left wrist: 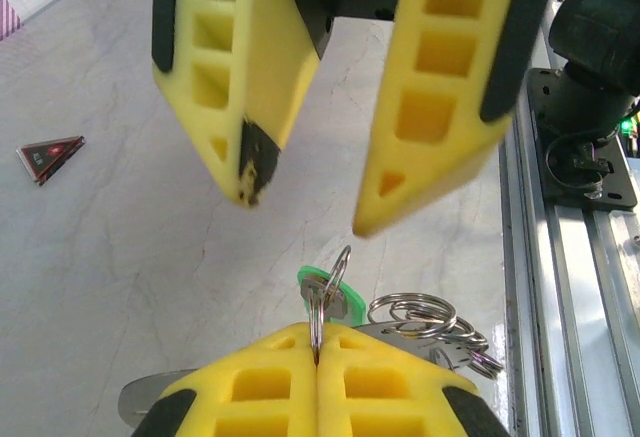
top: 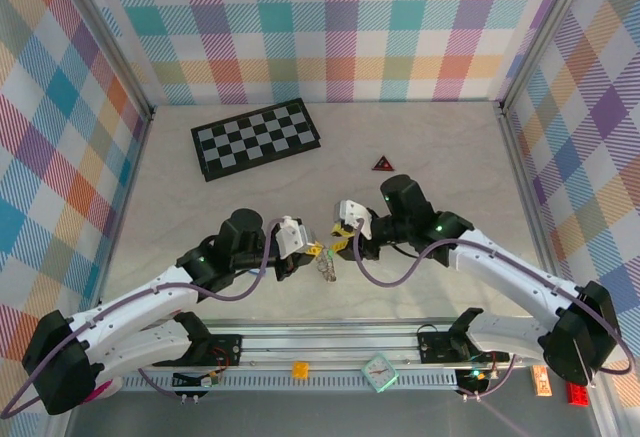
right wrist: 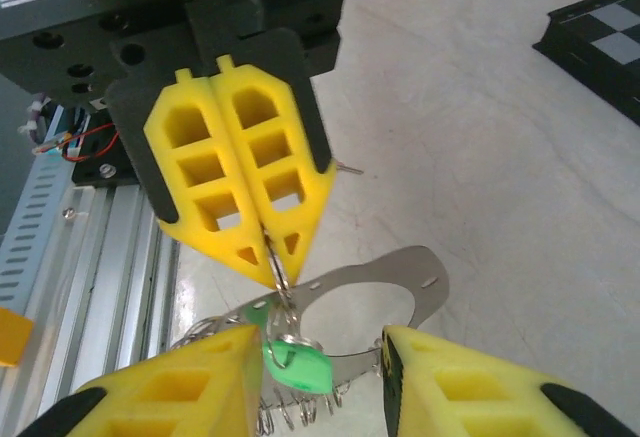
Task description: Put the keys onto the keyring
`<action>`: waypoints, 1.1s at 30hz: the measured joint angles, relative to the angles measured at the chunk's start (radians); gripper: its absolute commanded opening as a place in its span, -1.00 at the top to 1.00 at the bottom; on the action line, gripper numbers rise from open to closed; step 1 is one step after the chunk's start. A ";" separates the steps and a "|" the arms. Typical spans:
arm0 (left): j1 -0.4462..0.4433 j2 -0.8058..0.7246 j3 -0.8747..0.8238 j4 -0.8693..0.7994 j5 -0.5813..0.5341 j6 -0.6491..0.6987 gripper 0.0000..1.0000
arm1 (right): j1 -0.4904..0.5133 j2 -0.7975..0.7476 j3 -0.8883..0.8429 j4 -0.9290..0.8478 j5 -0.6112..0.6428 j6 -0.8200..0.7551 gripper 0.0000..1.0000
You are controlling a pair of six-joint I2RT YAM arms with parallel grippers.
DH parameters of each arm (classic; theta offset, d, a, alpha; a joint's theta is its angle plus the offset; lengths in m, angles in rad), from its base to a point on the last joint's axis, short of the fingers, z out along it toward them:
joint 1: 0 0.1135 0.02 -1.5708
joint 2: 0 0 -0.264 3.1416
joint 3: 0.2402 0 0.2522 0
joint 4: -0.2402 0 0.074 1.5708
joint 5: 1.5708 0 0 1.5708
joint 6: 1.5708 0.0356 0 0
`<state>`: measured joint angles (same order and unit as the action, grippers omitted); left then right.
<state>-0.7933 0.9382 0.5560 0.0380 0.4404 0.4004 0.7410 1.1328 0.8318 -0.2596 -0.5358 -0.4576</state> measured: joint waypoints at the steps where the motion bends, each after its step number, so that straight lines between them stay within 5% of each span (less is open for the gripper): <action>1: 0.000 -0.002 -0.008 0.008 0.000 -0.006 1.00 | 0.000 -0.004 -0.010 0.014 -0.002 0.010 0.28; 12: 0.000 -0.005 -0.038 0.071 -0.001 -0.063 1.00 | 0.005 0.000 -0.045 0.057 -0.034 0.031 0.39; 23: 0.000 -0.004 -0.039 0.082 -0.005 -0.094 1.00 | 0.012 0.005 -0.045 0.062 -0.041 0.025 0.86; 26: 0.000 -0.004 -0.045 0.092 -0.005 -0.099 1.00 | 0.013 0.005 -0.045 0.061 -0.040 0.022 0.85; 29: 0.000 -0.005 -0.045 0.099 -0.004 -0.101 1.00 | 0.016 0.005 -0.045 0.061 -0.032 0.007 0.60; 33: 0.000 -0.004 -0.045 0.105 -0.004 -0.102 1.00 | 0.023 0.005 -0.045 0.060 -0.015 -0.001 0.60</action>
<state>-0.7933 0.9340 0.5106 0.1432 0.4366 0.2981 0.7643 1.1381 0.7868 -0.2001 -0.5510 -0.4587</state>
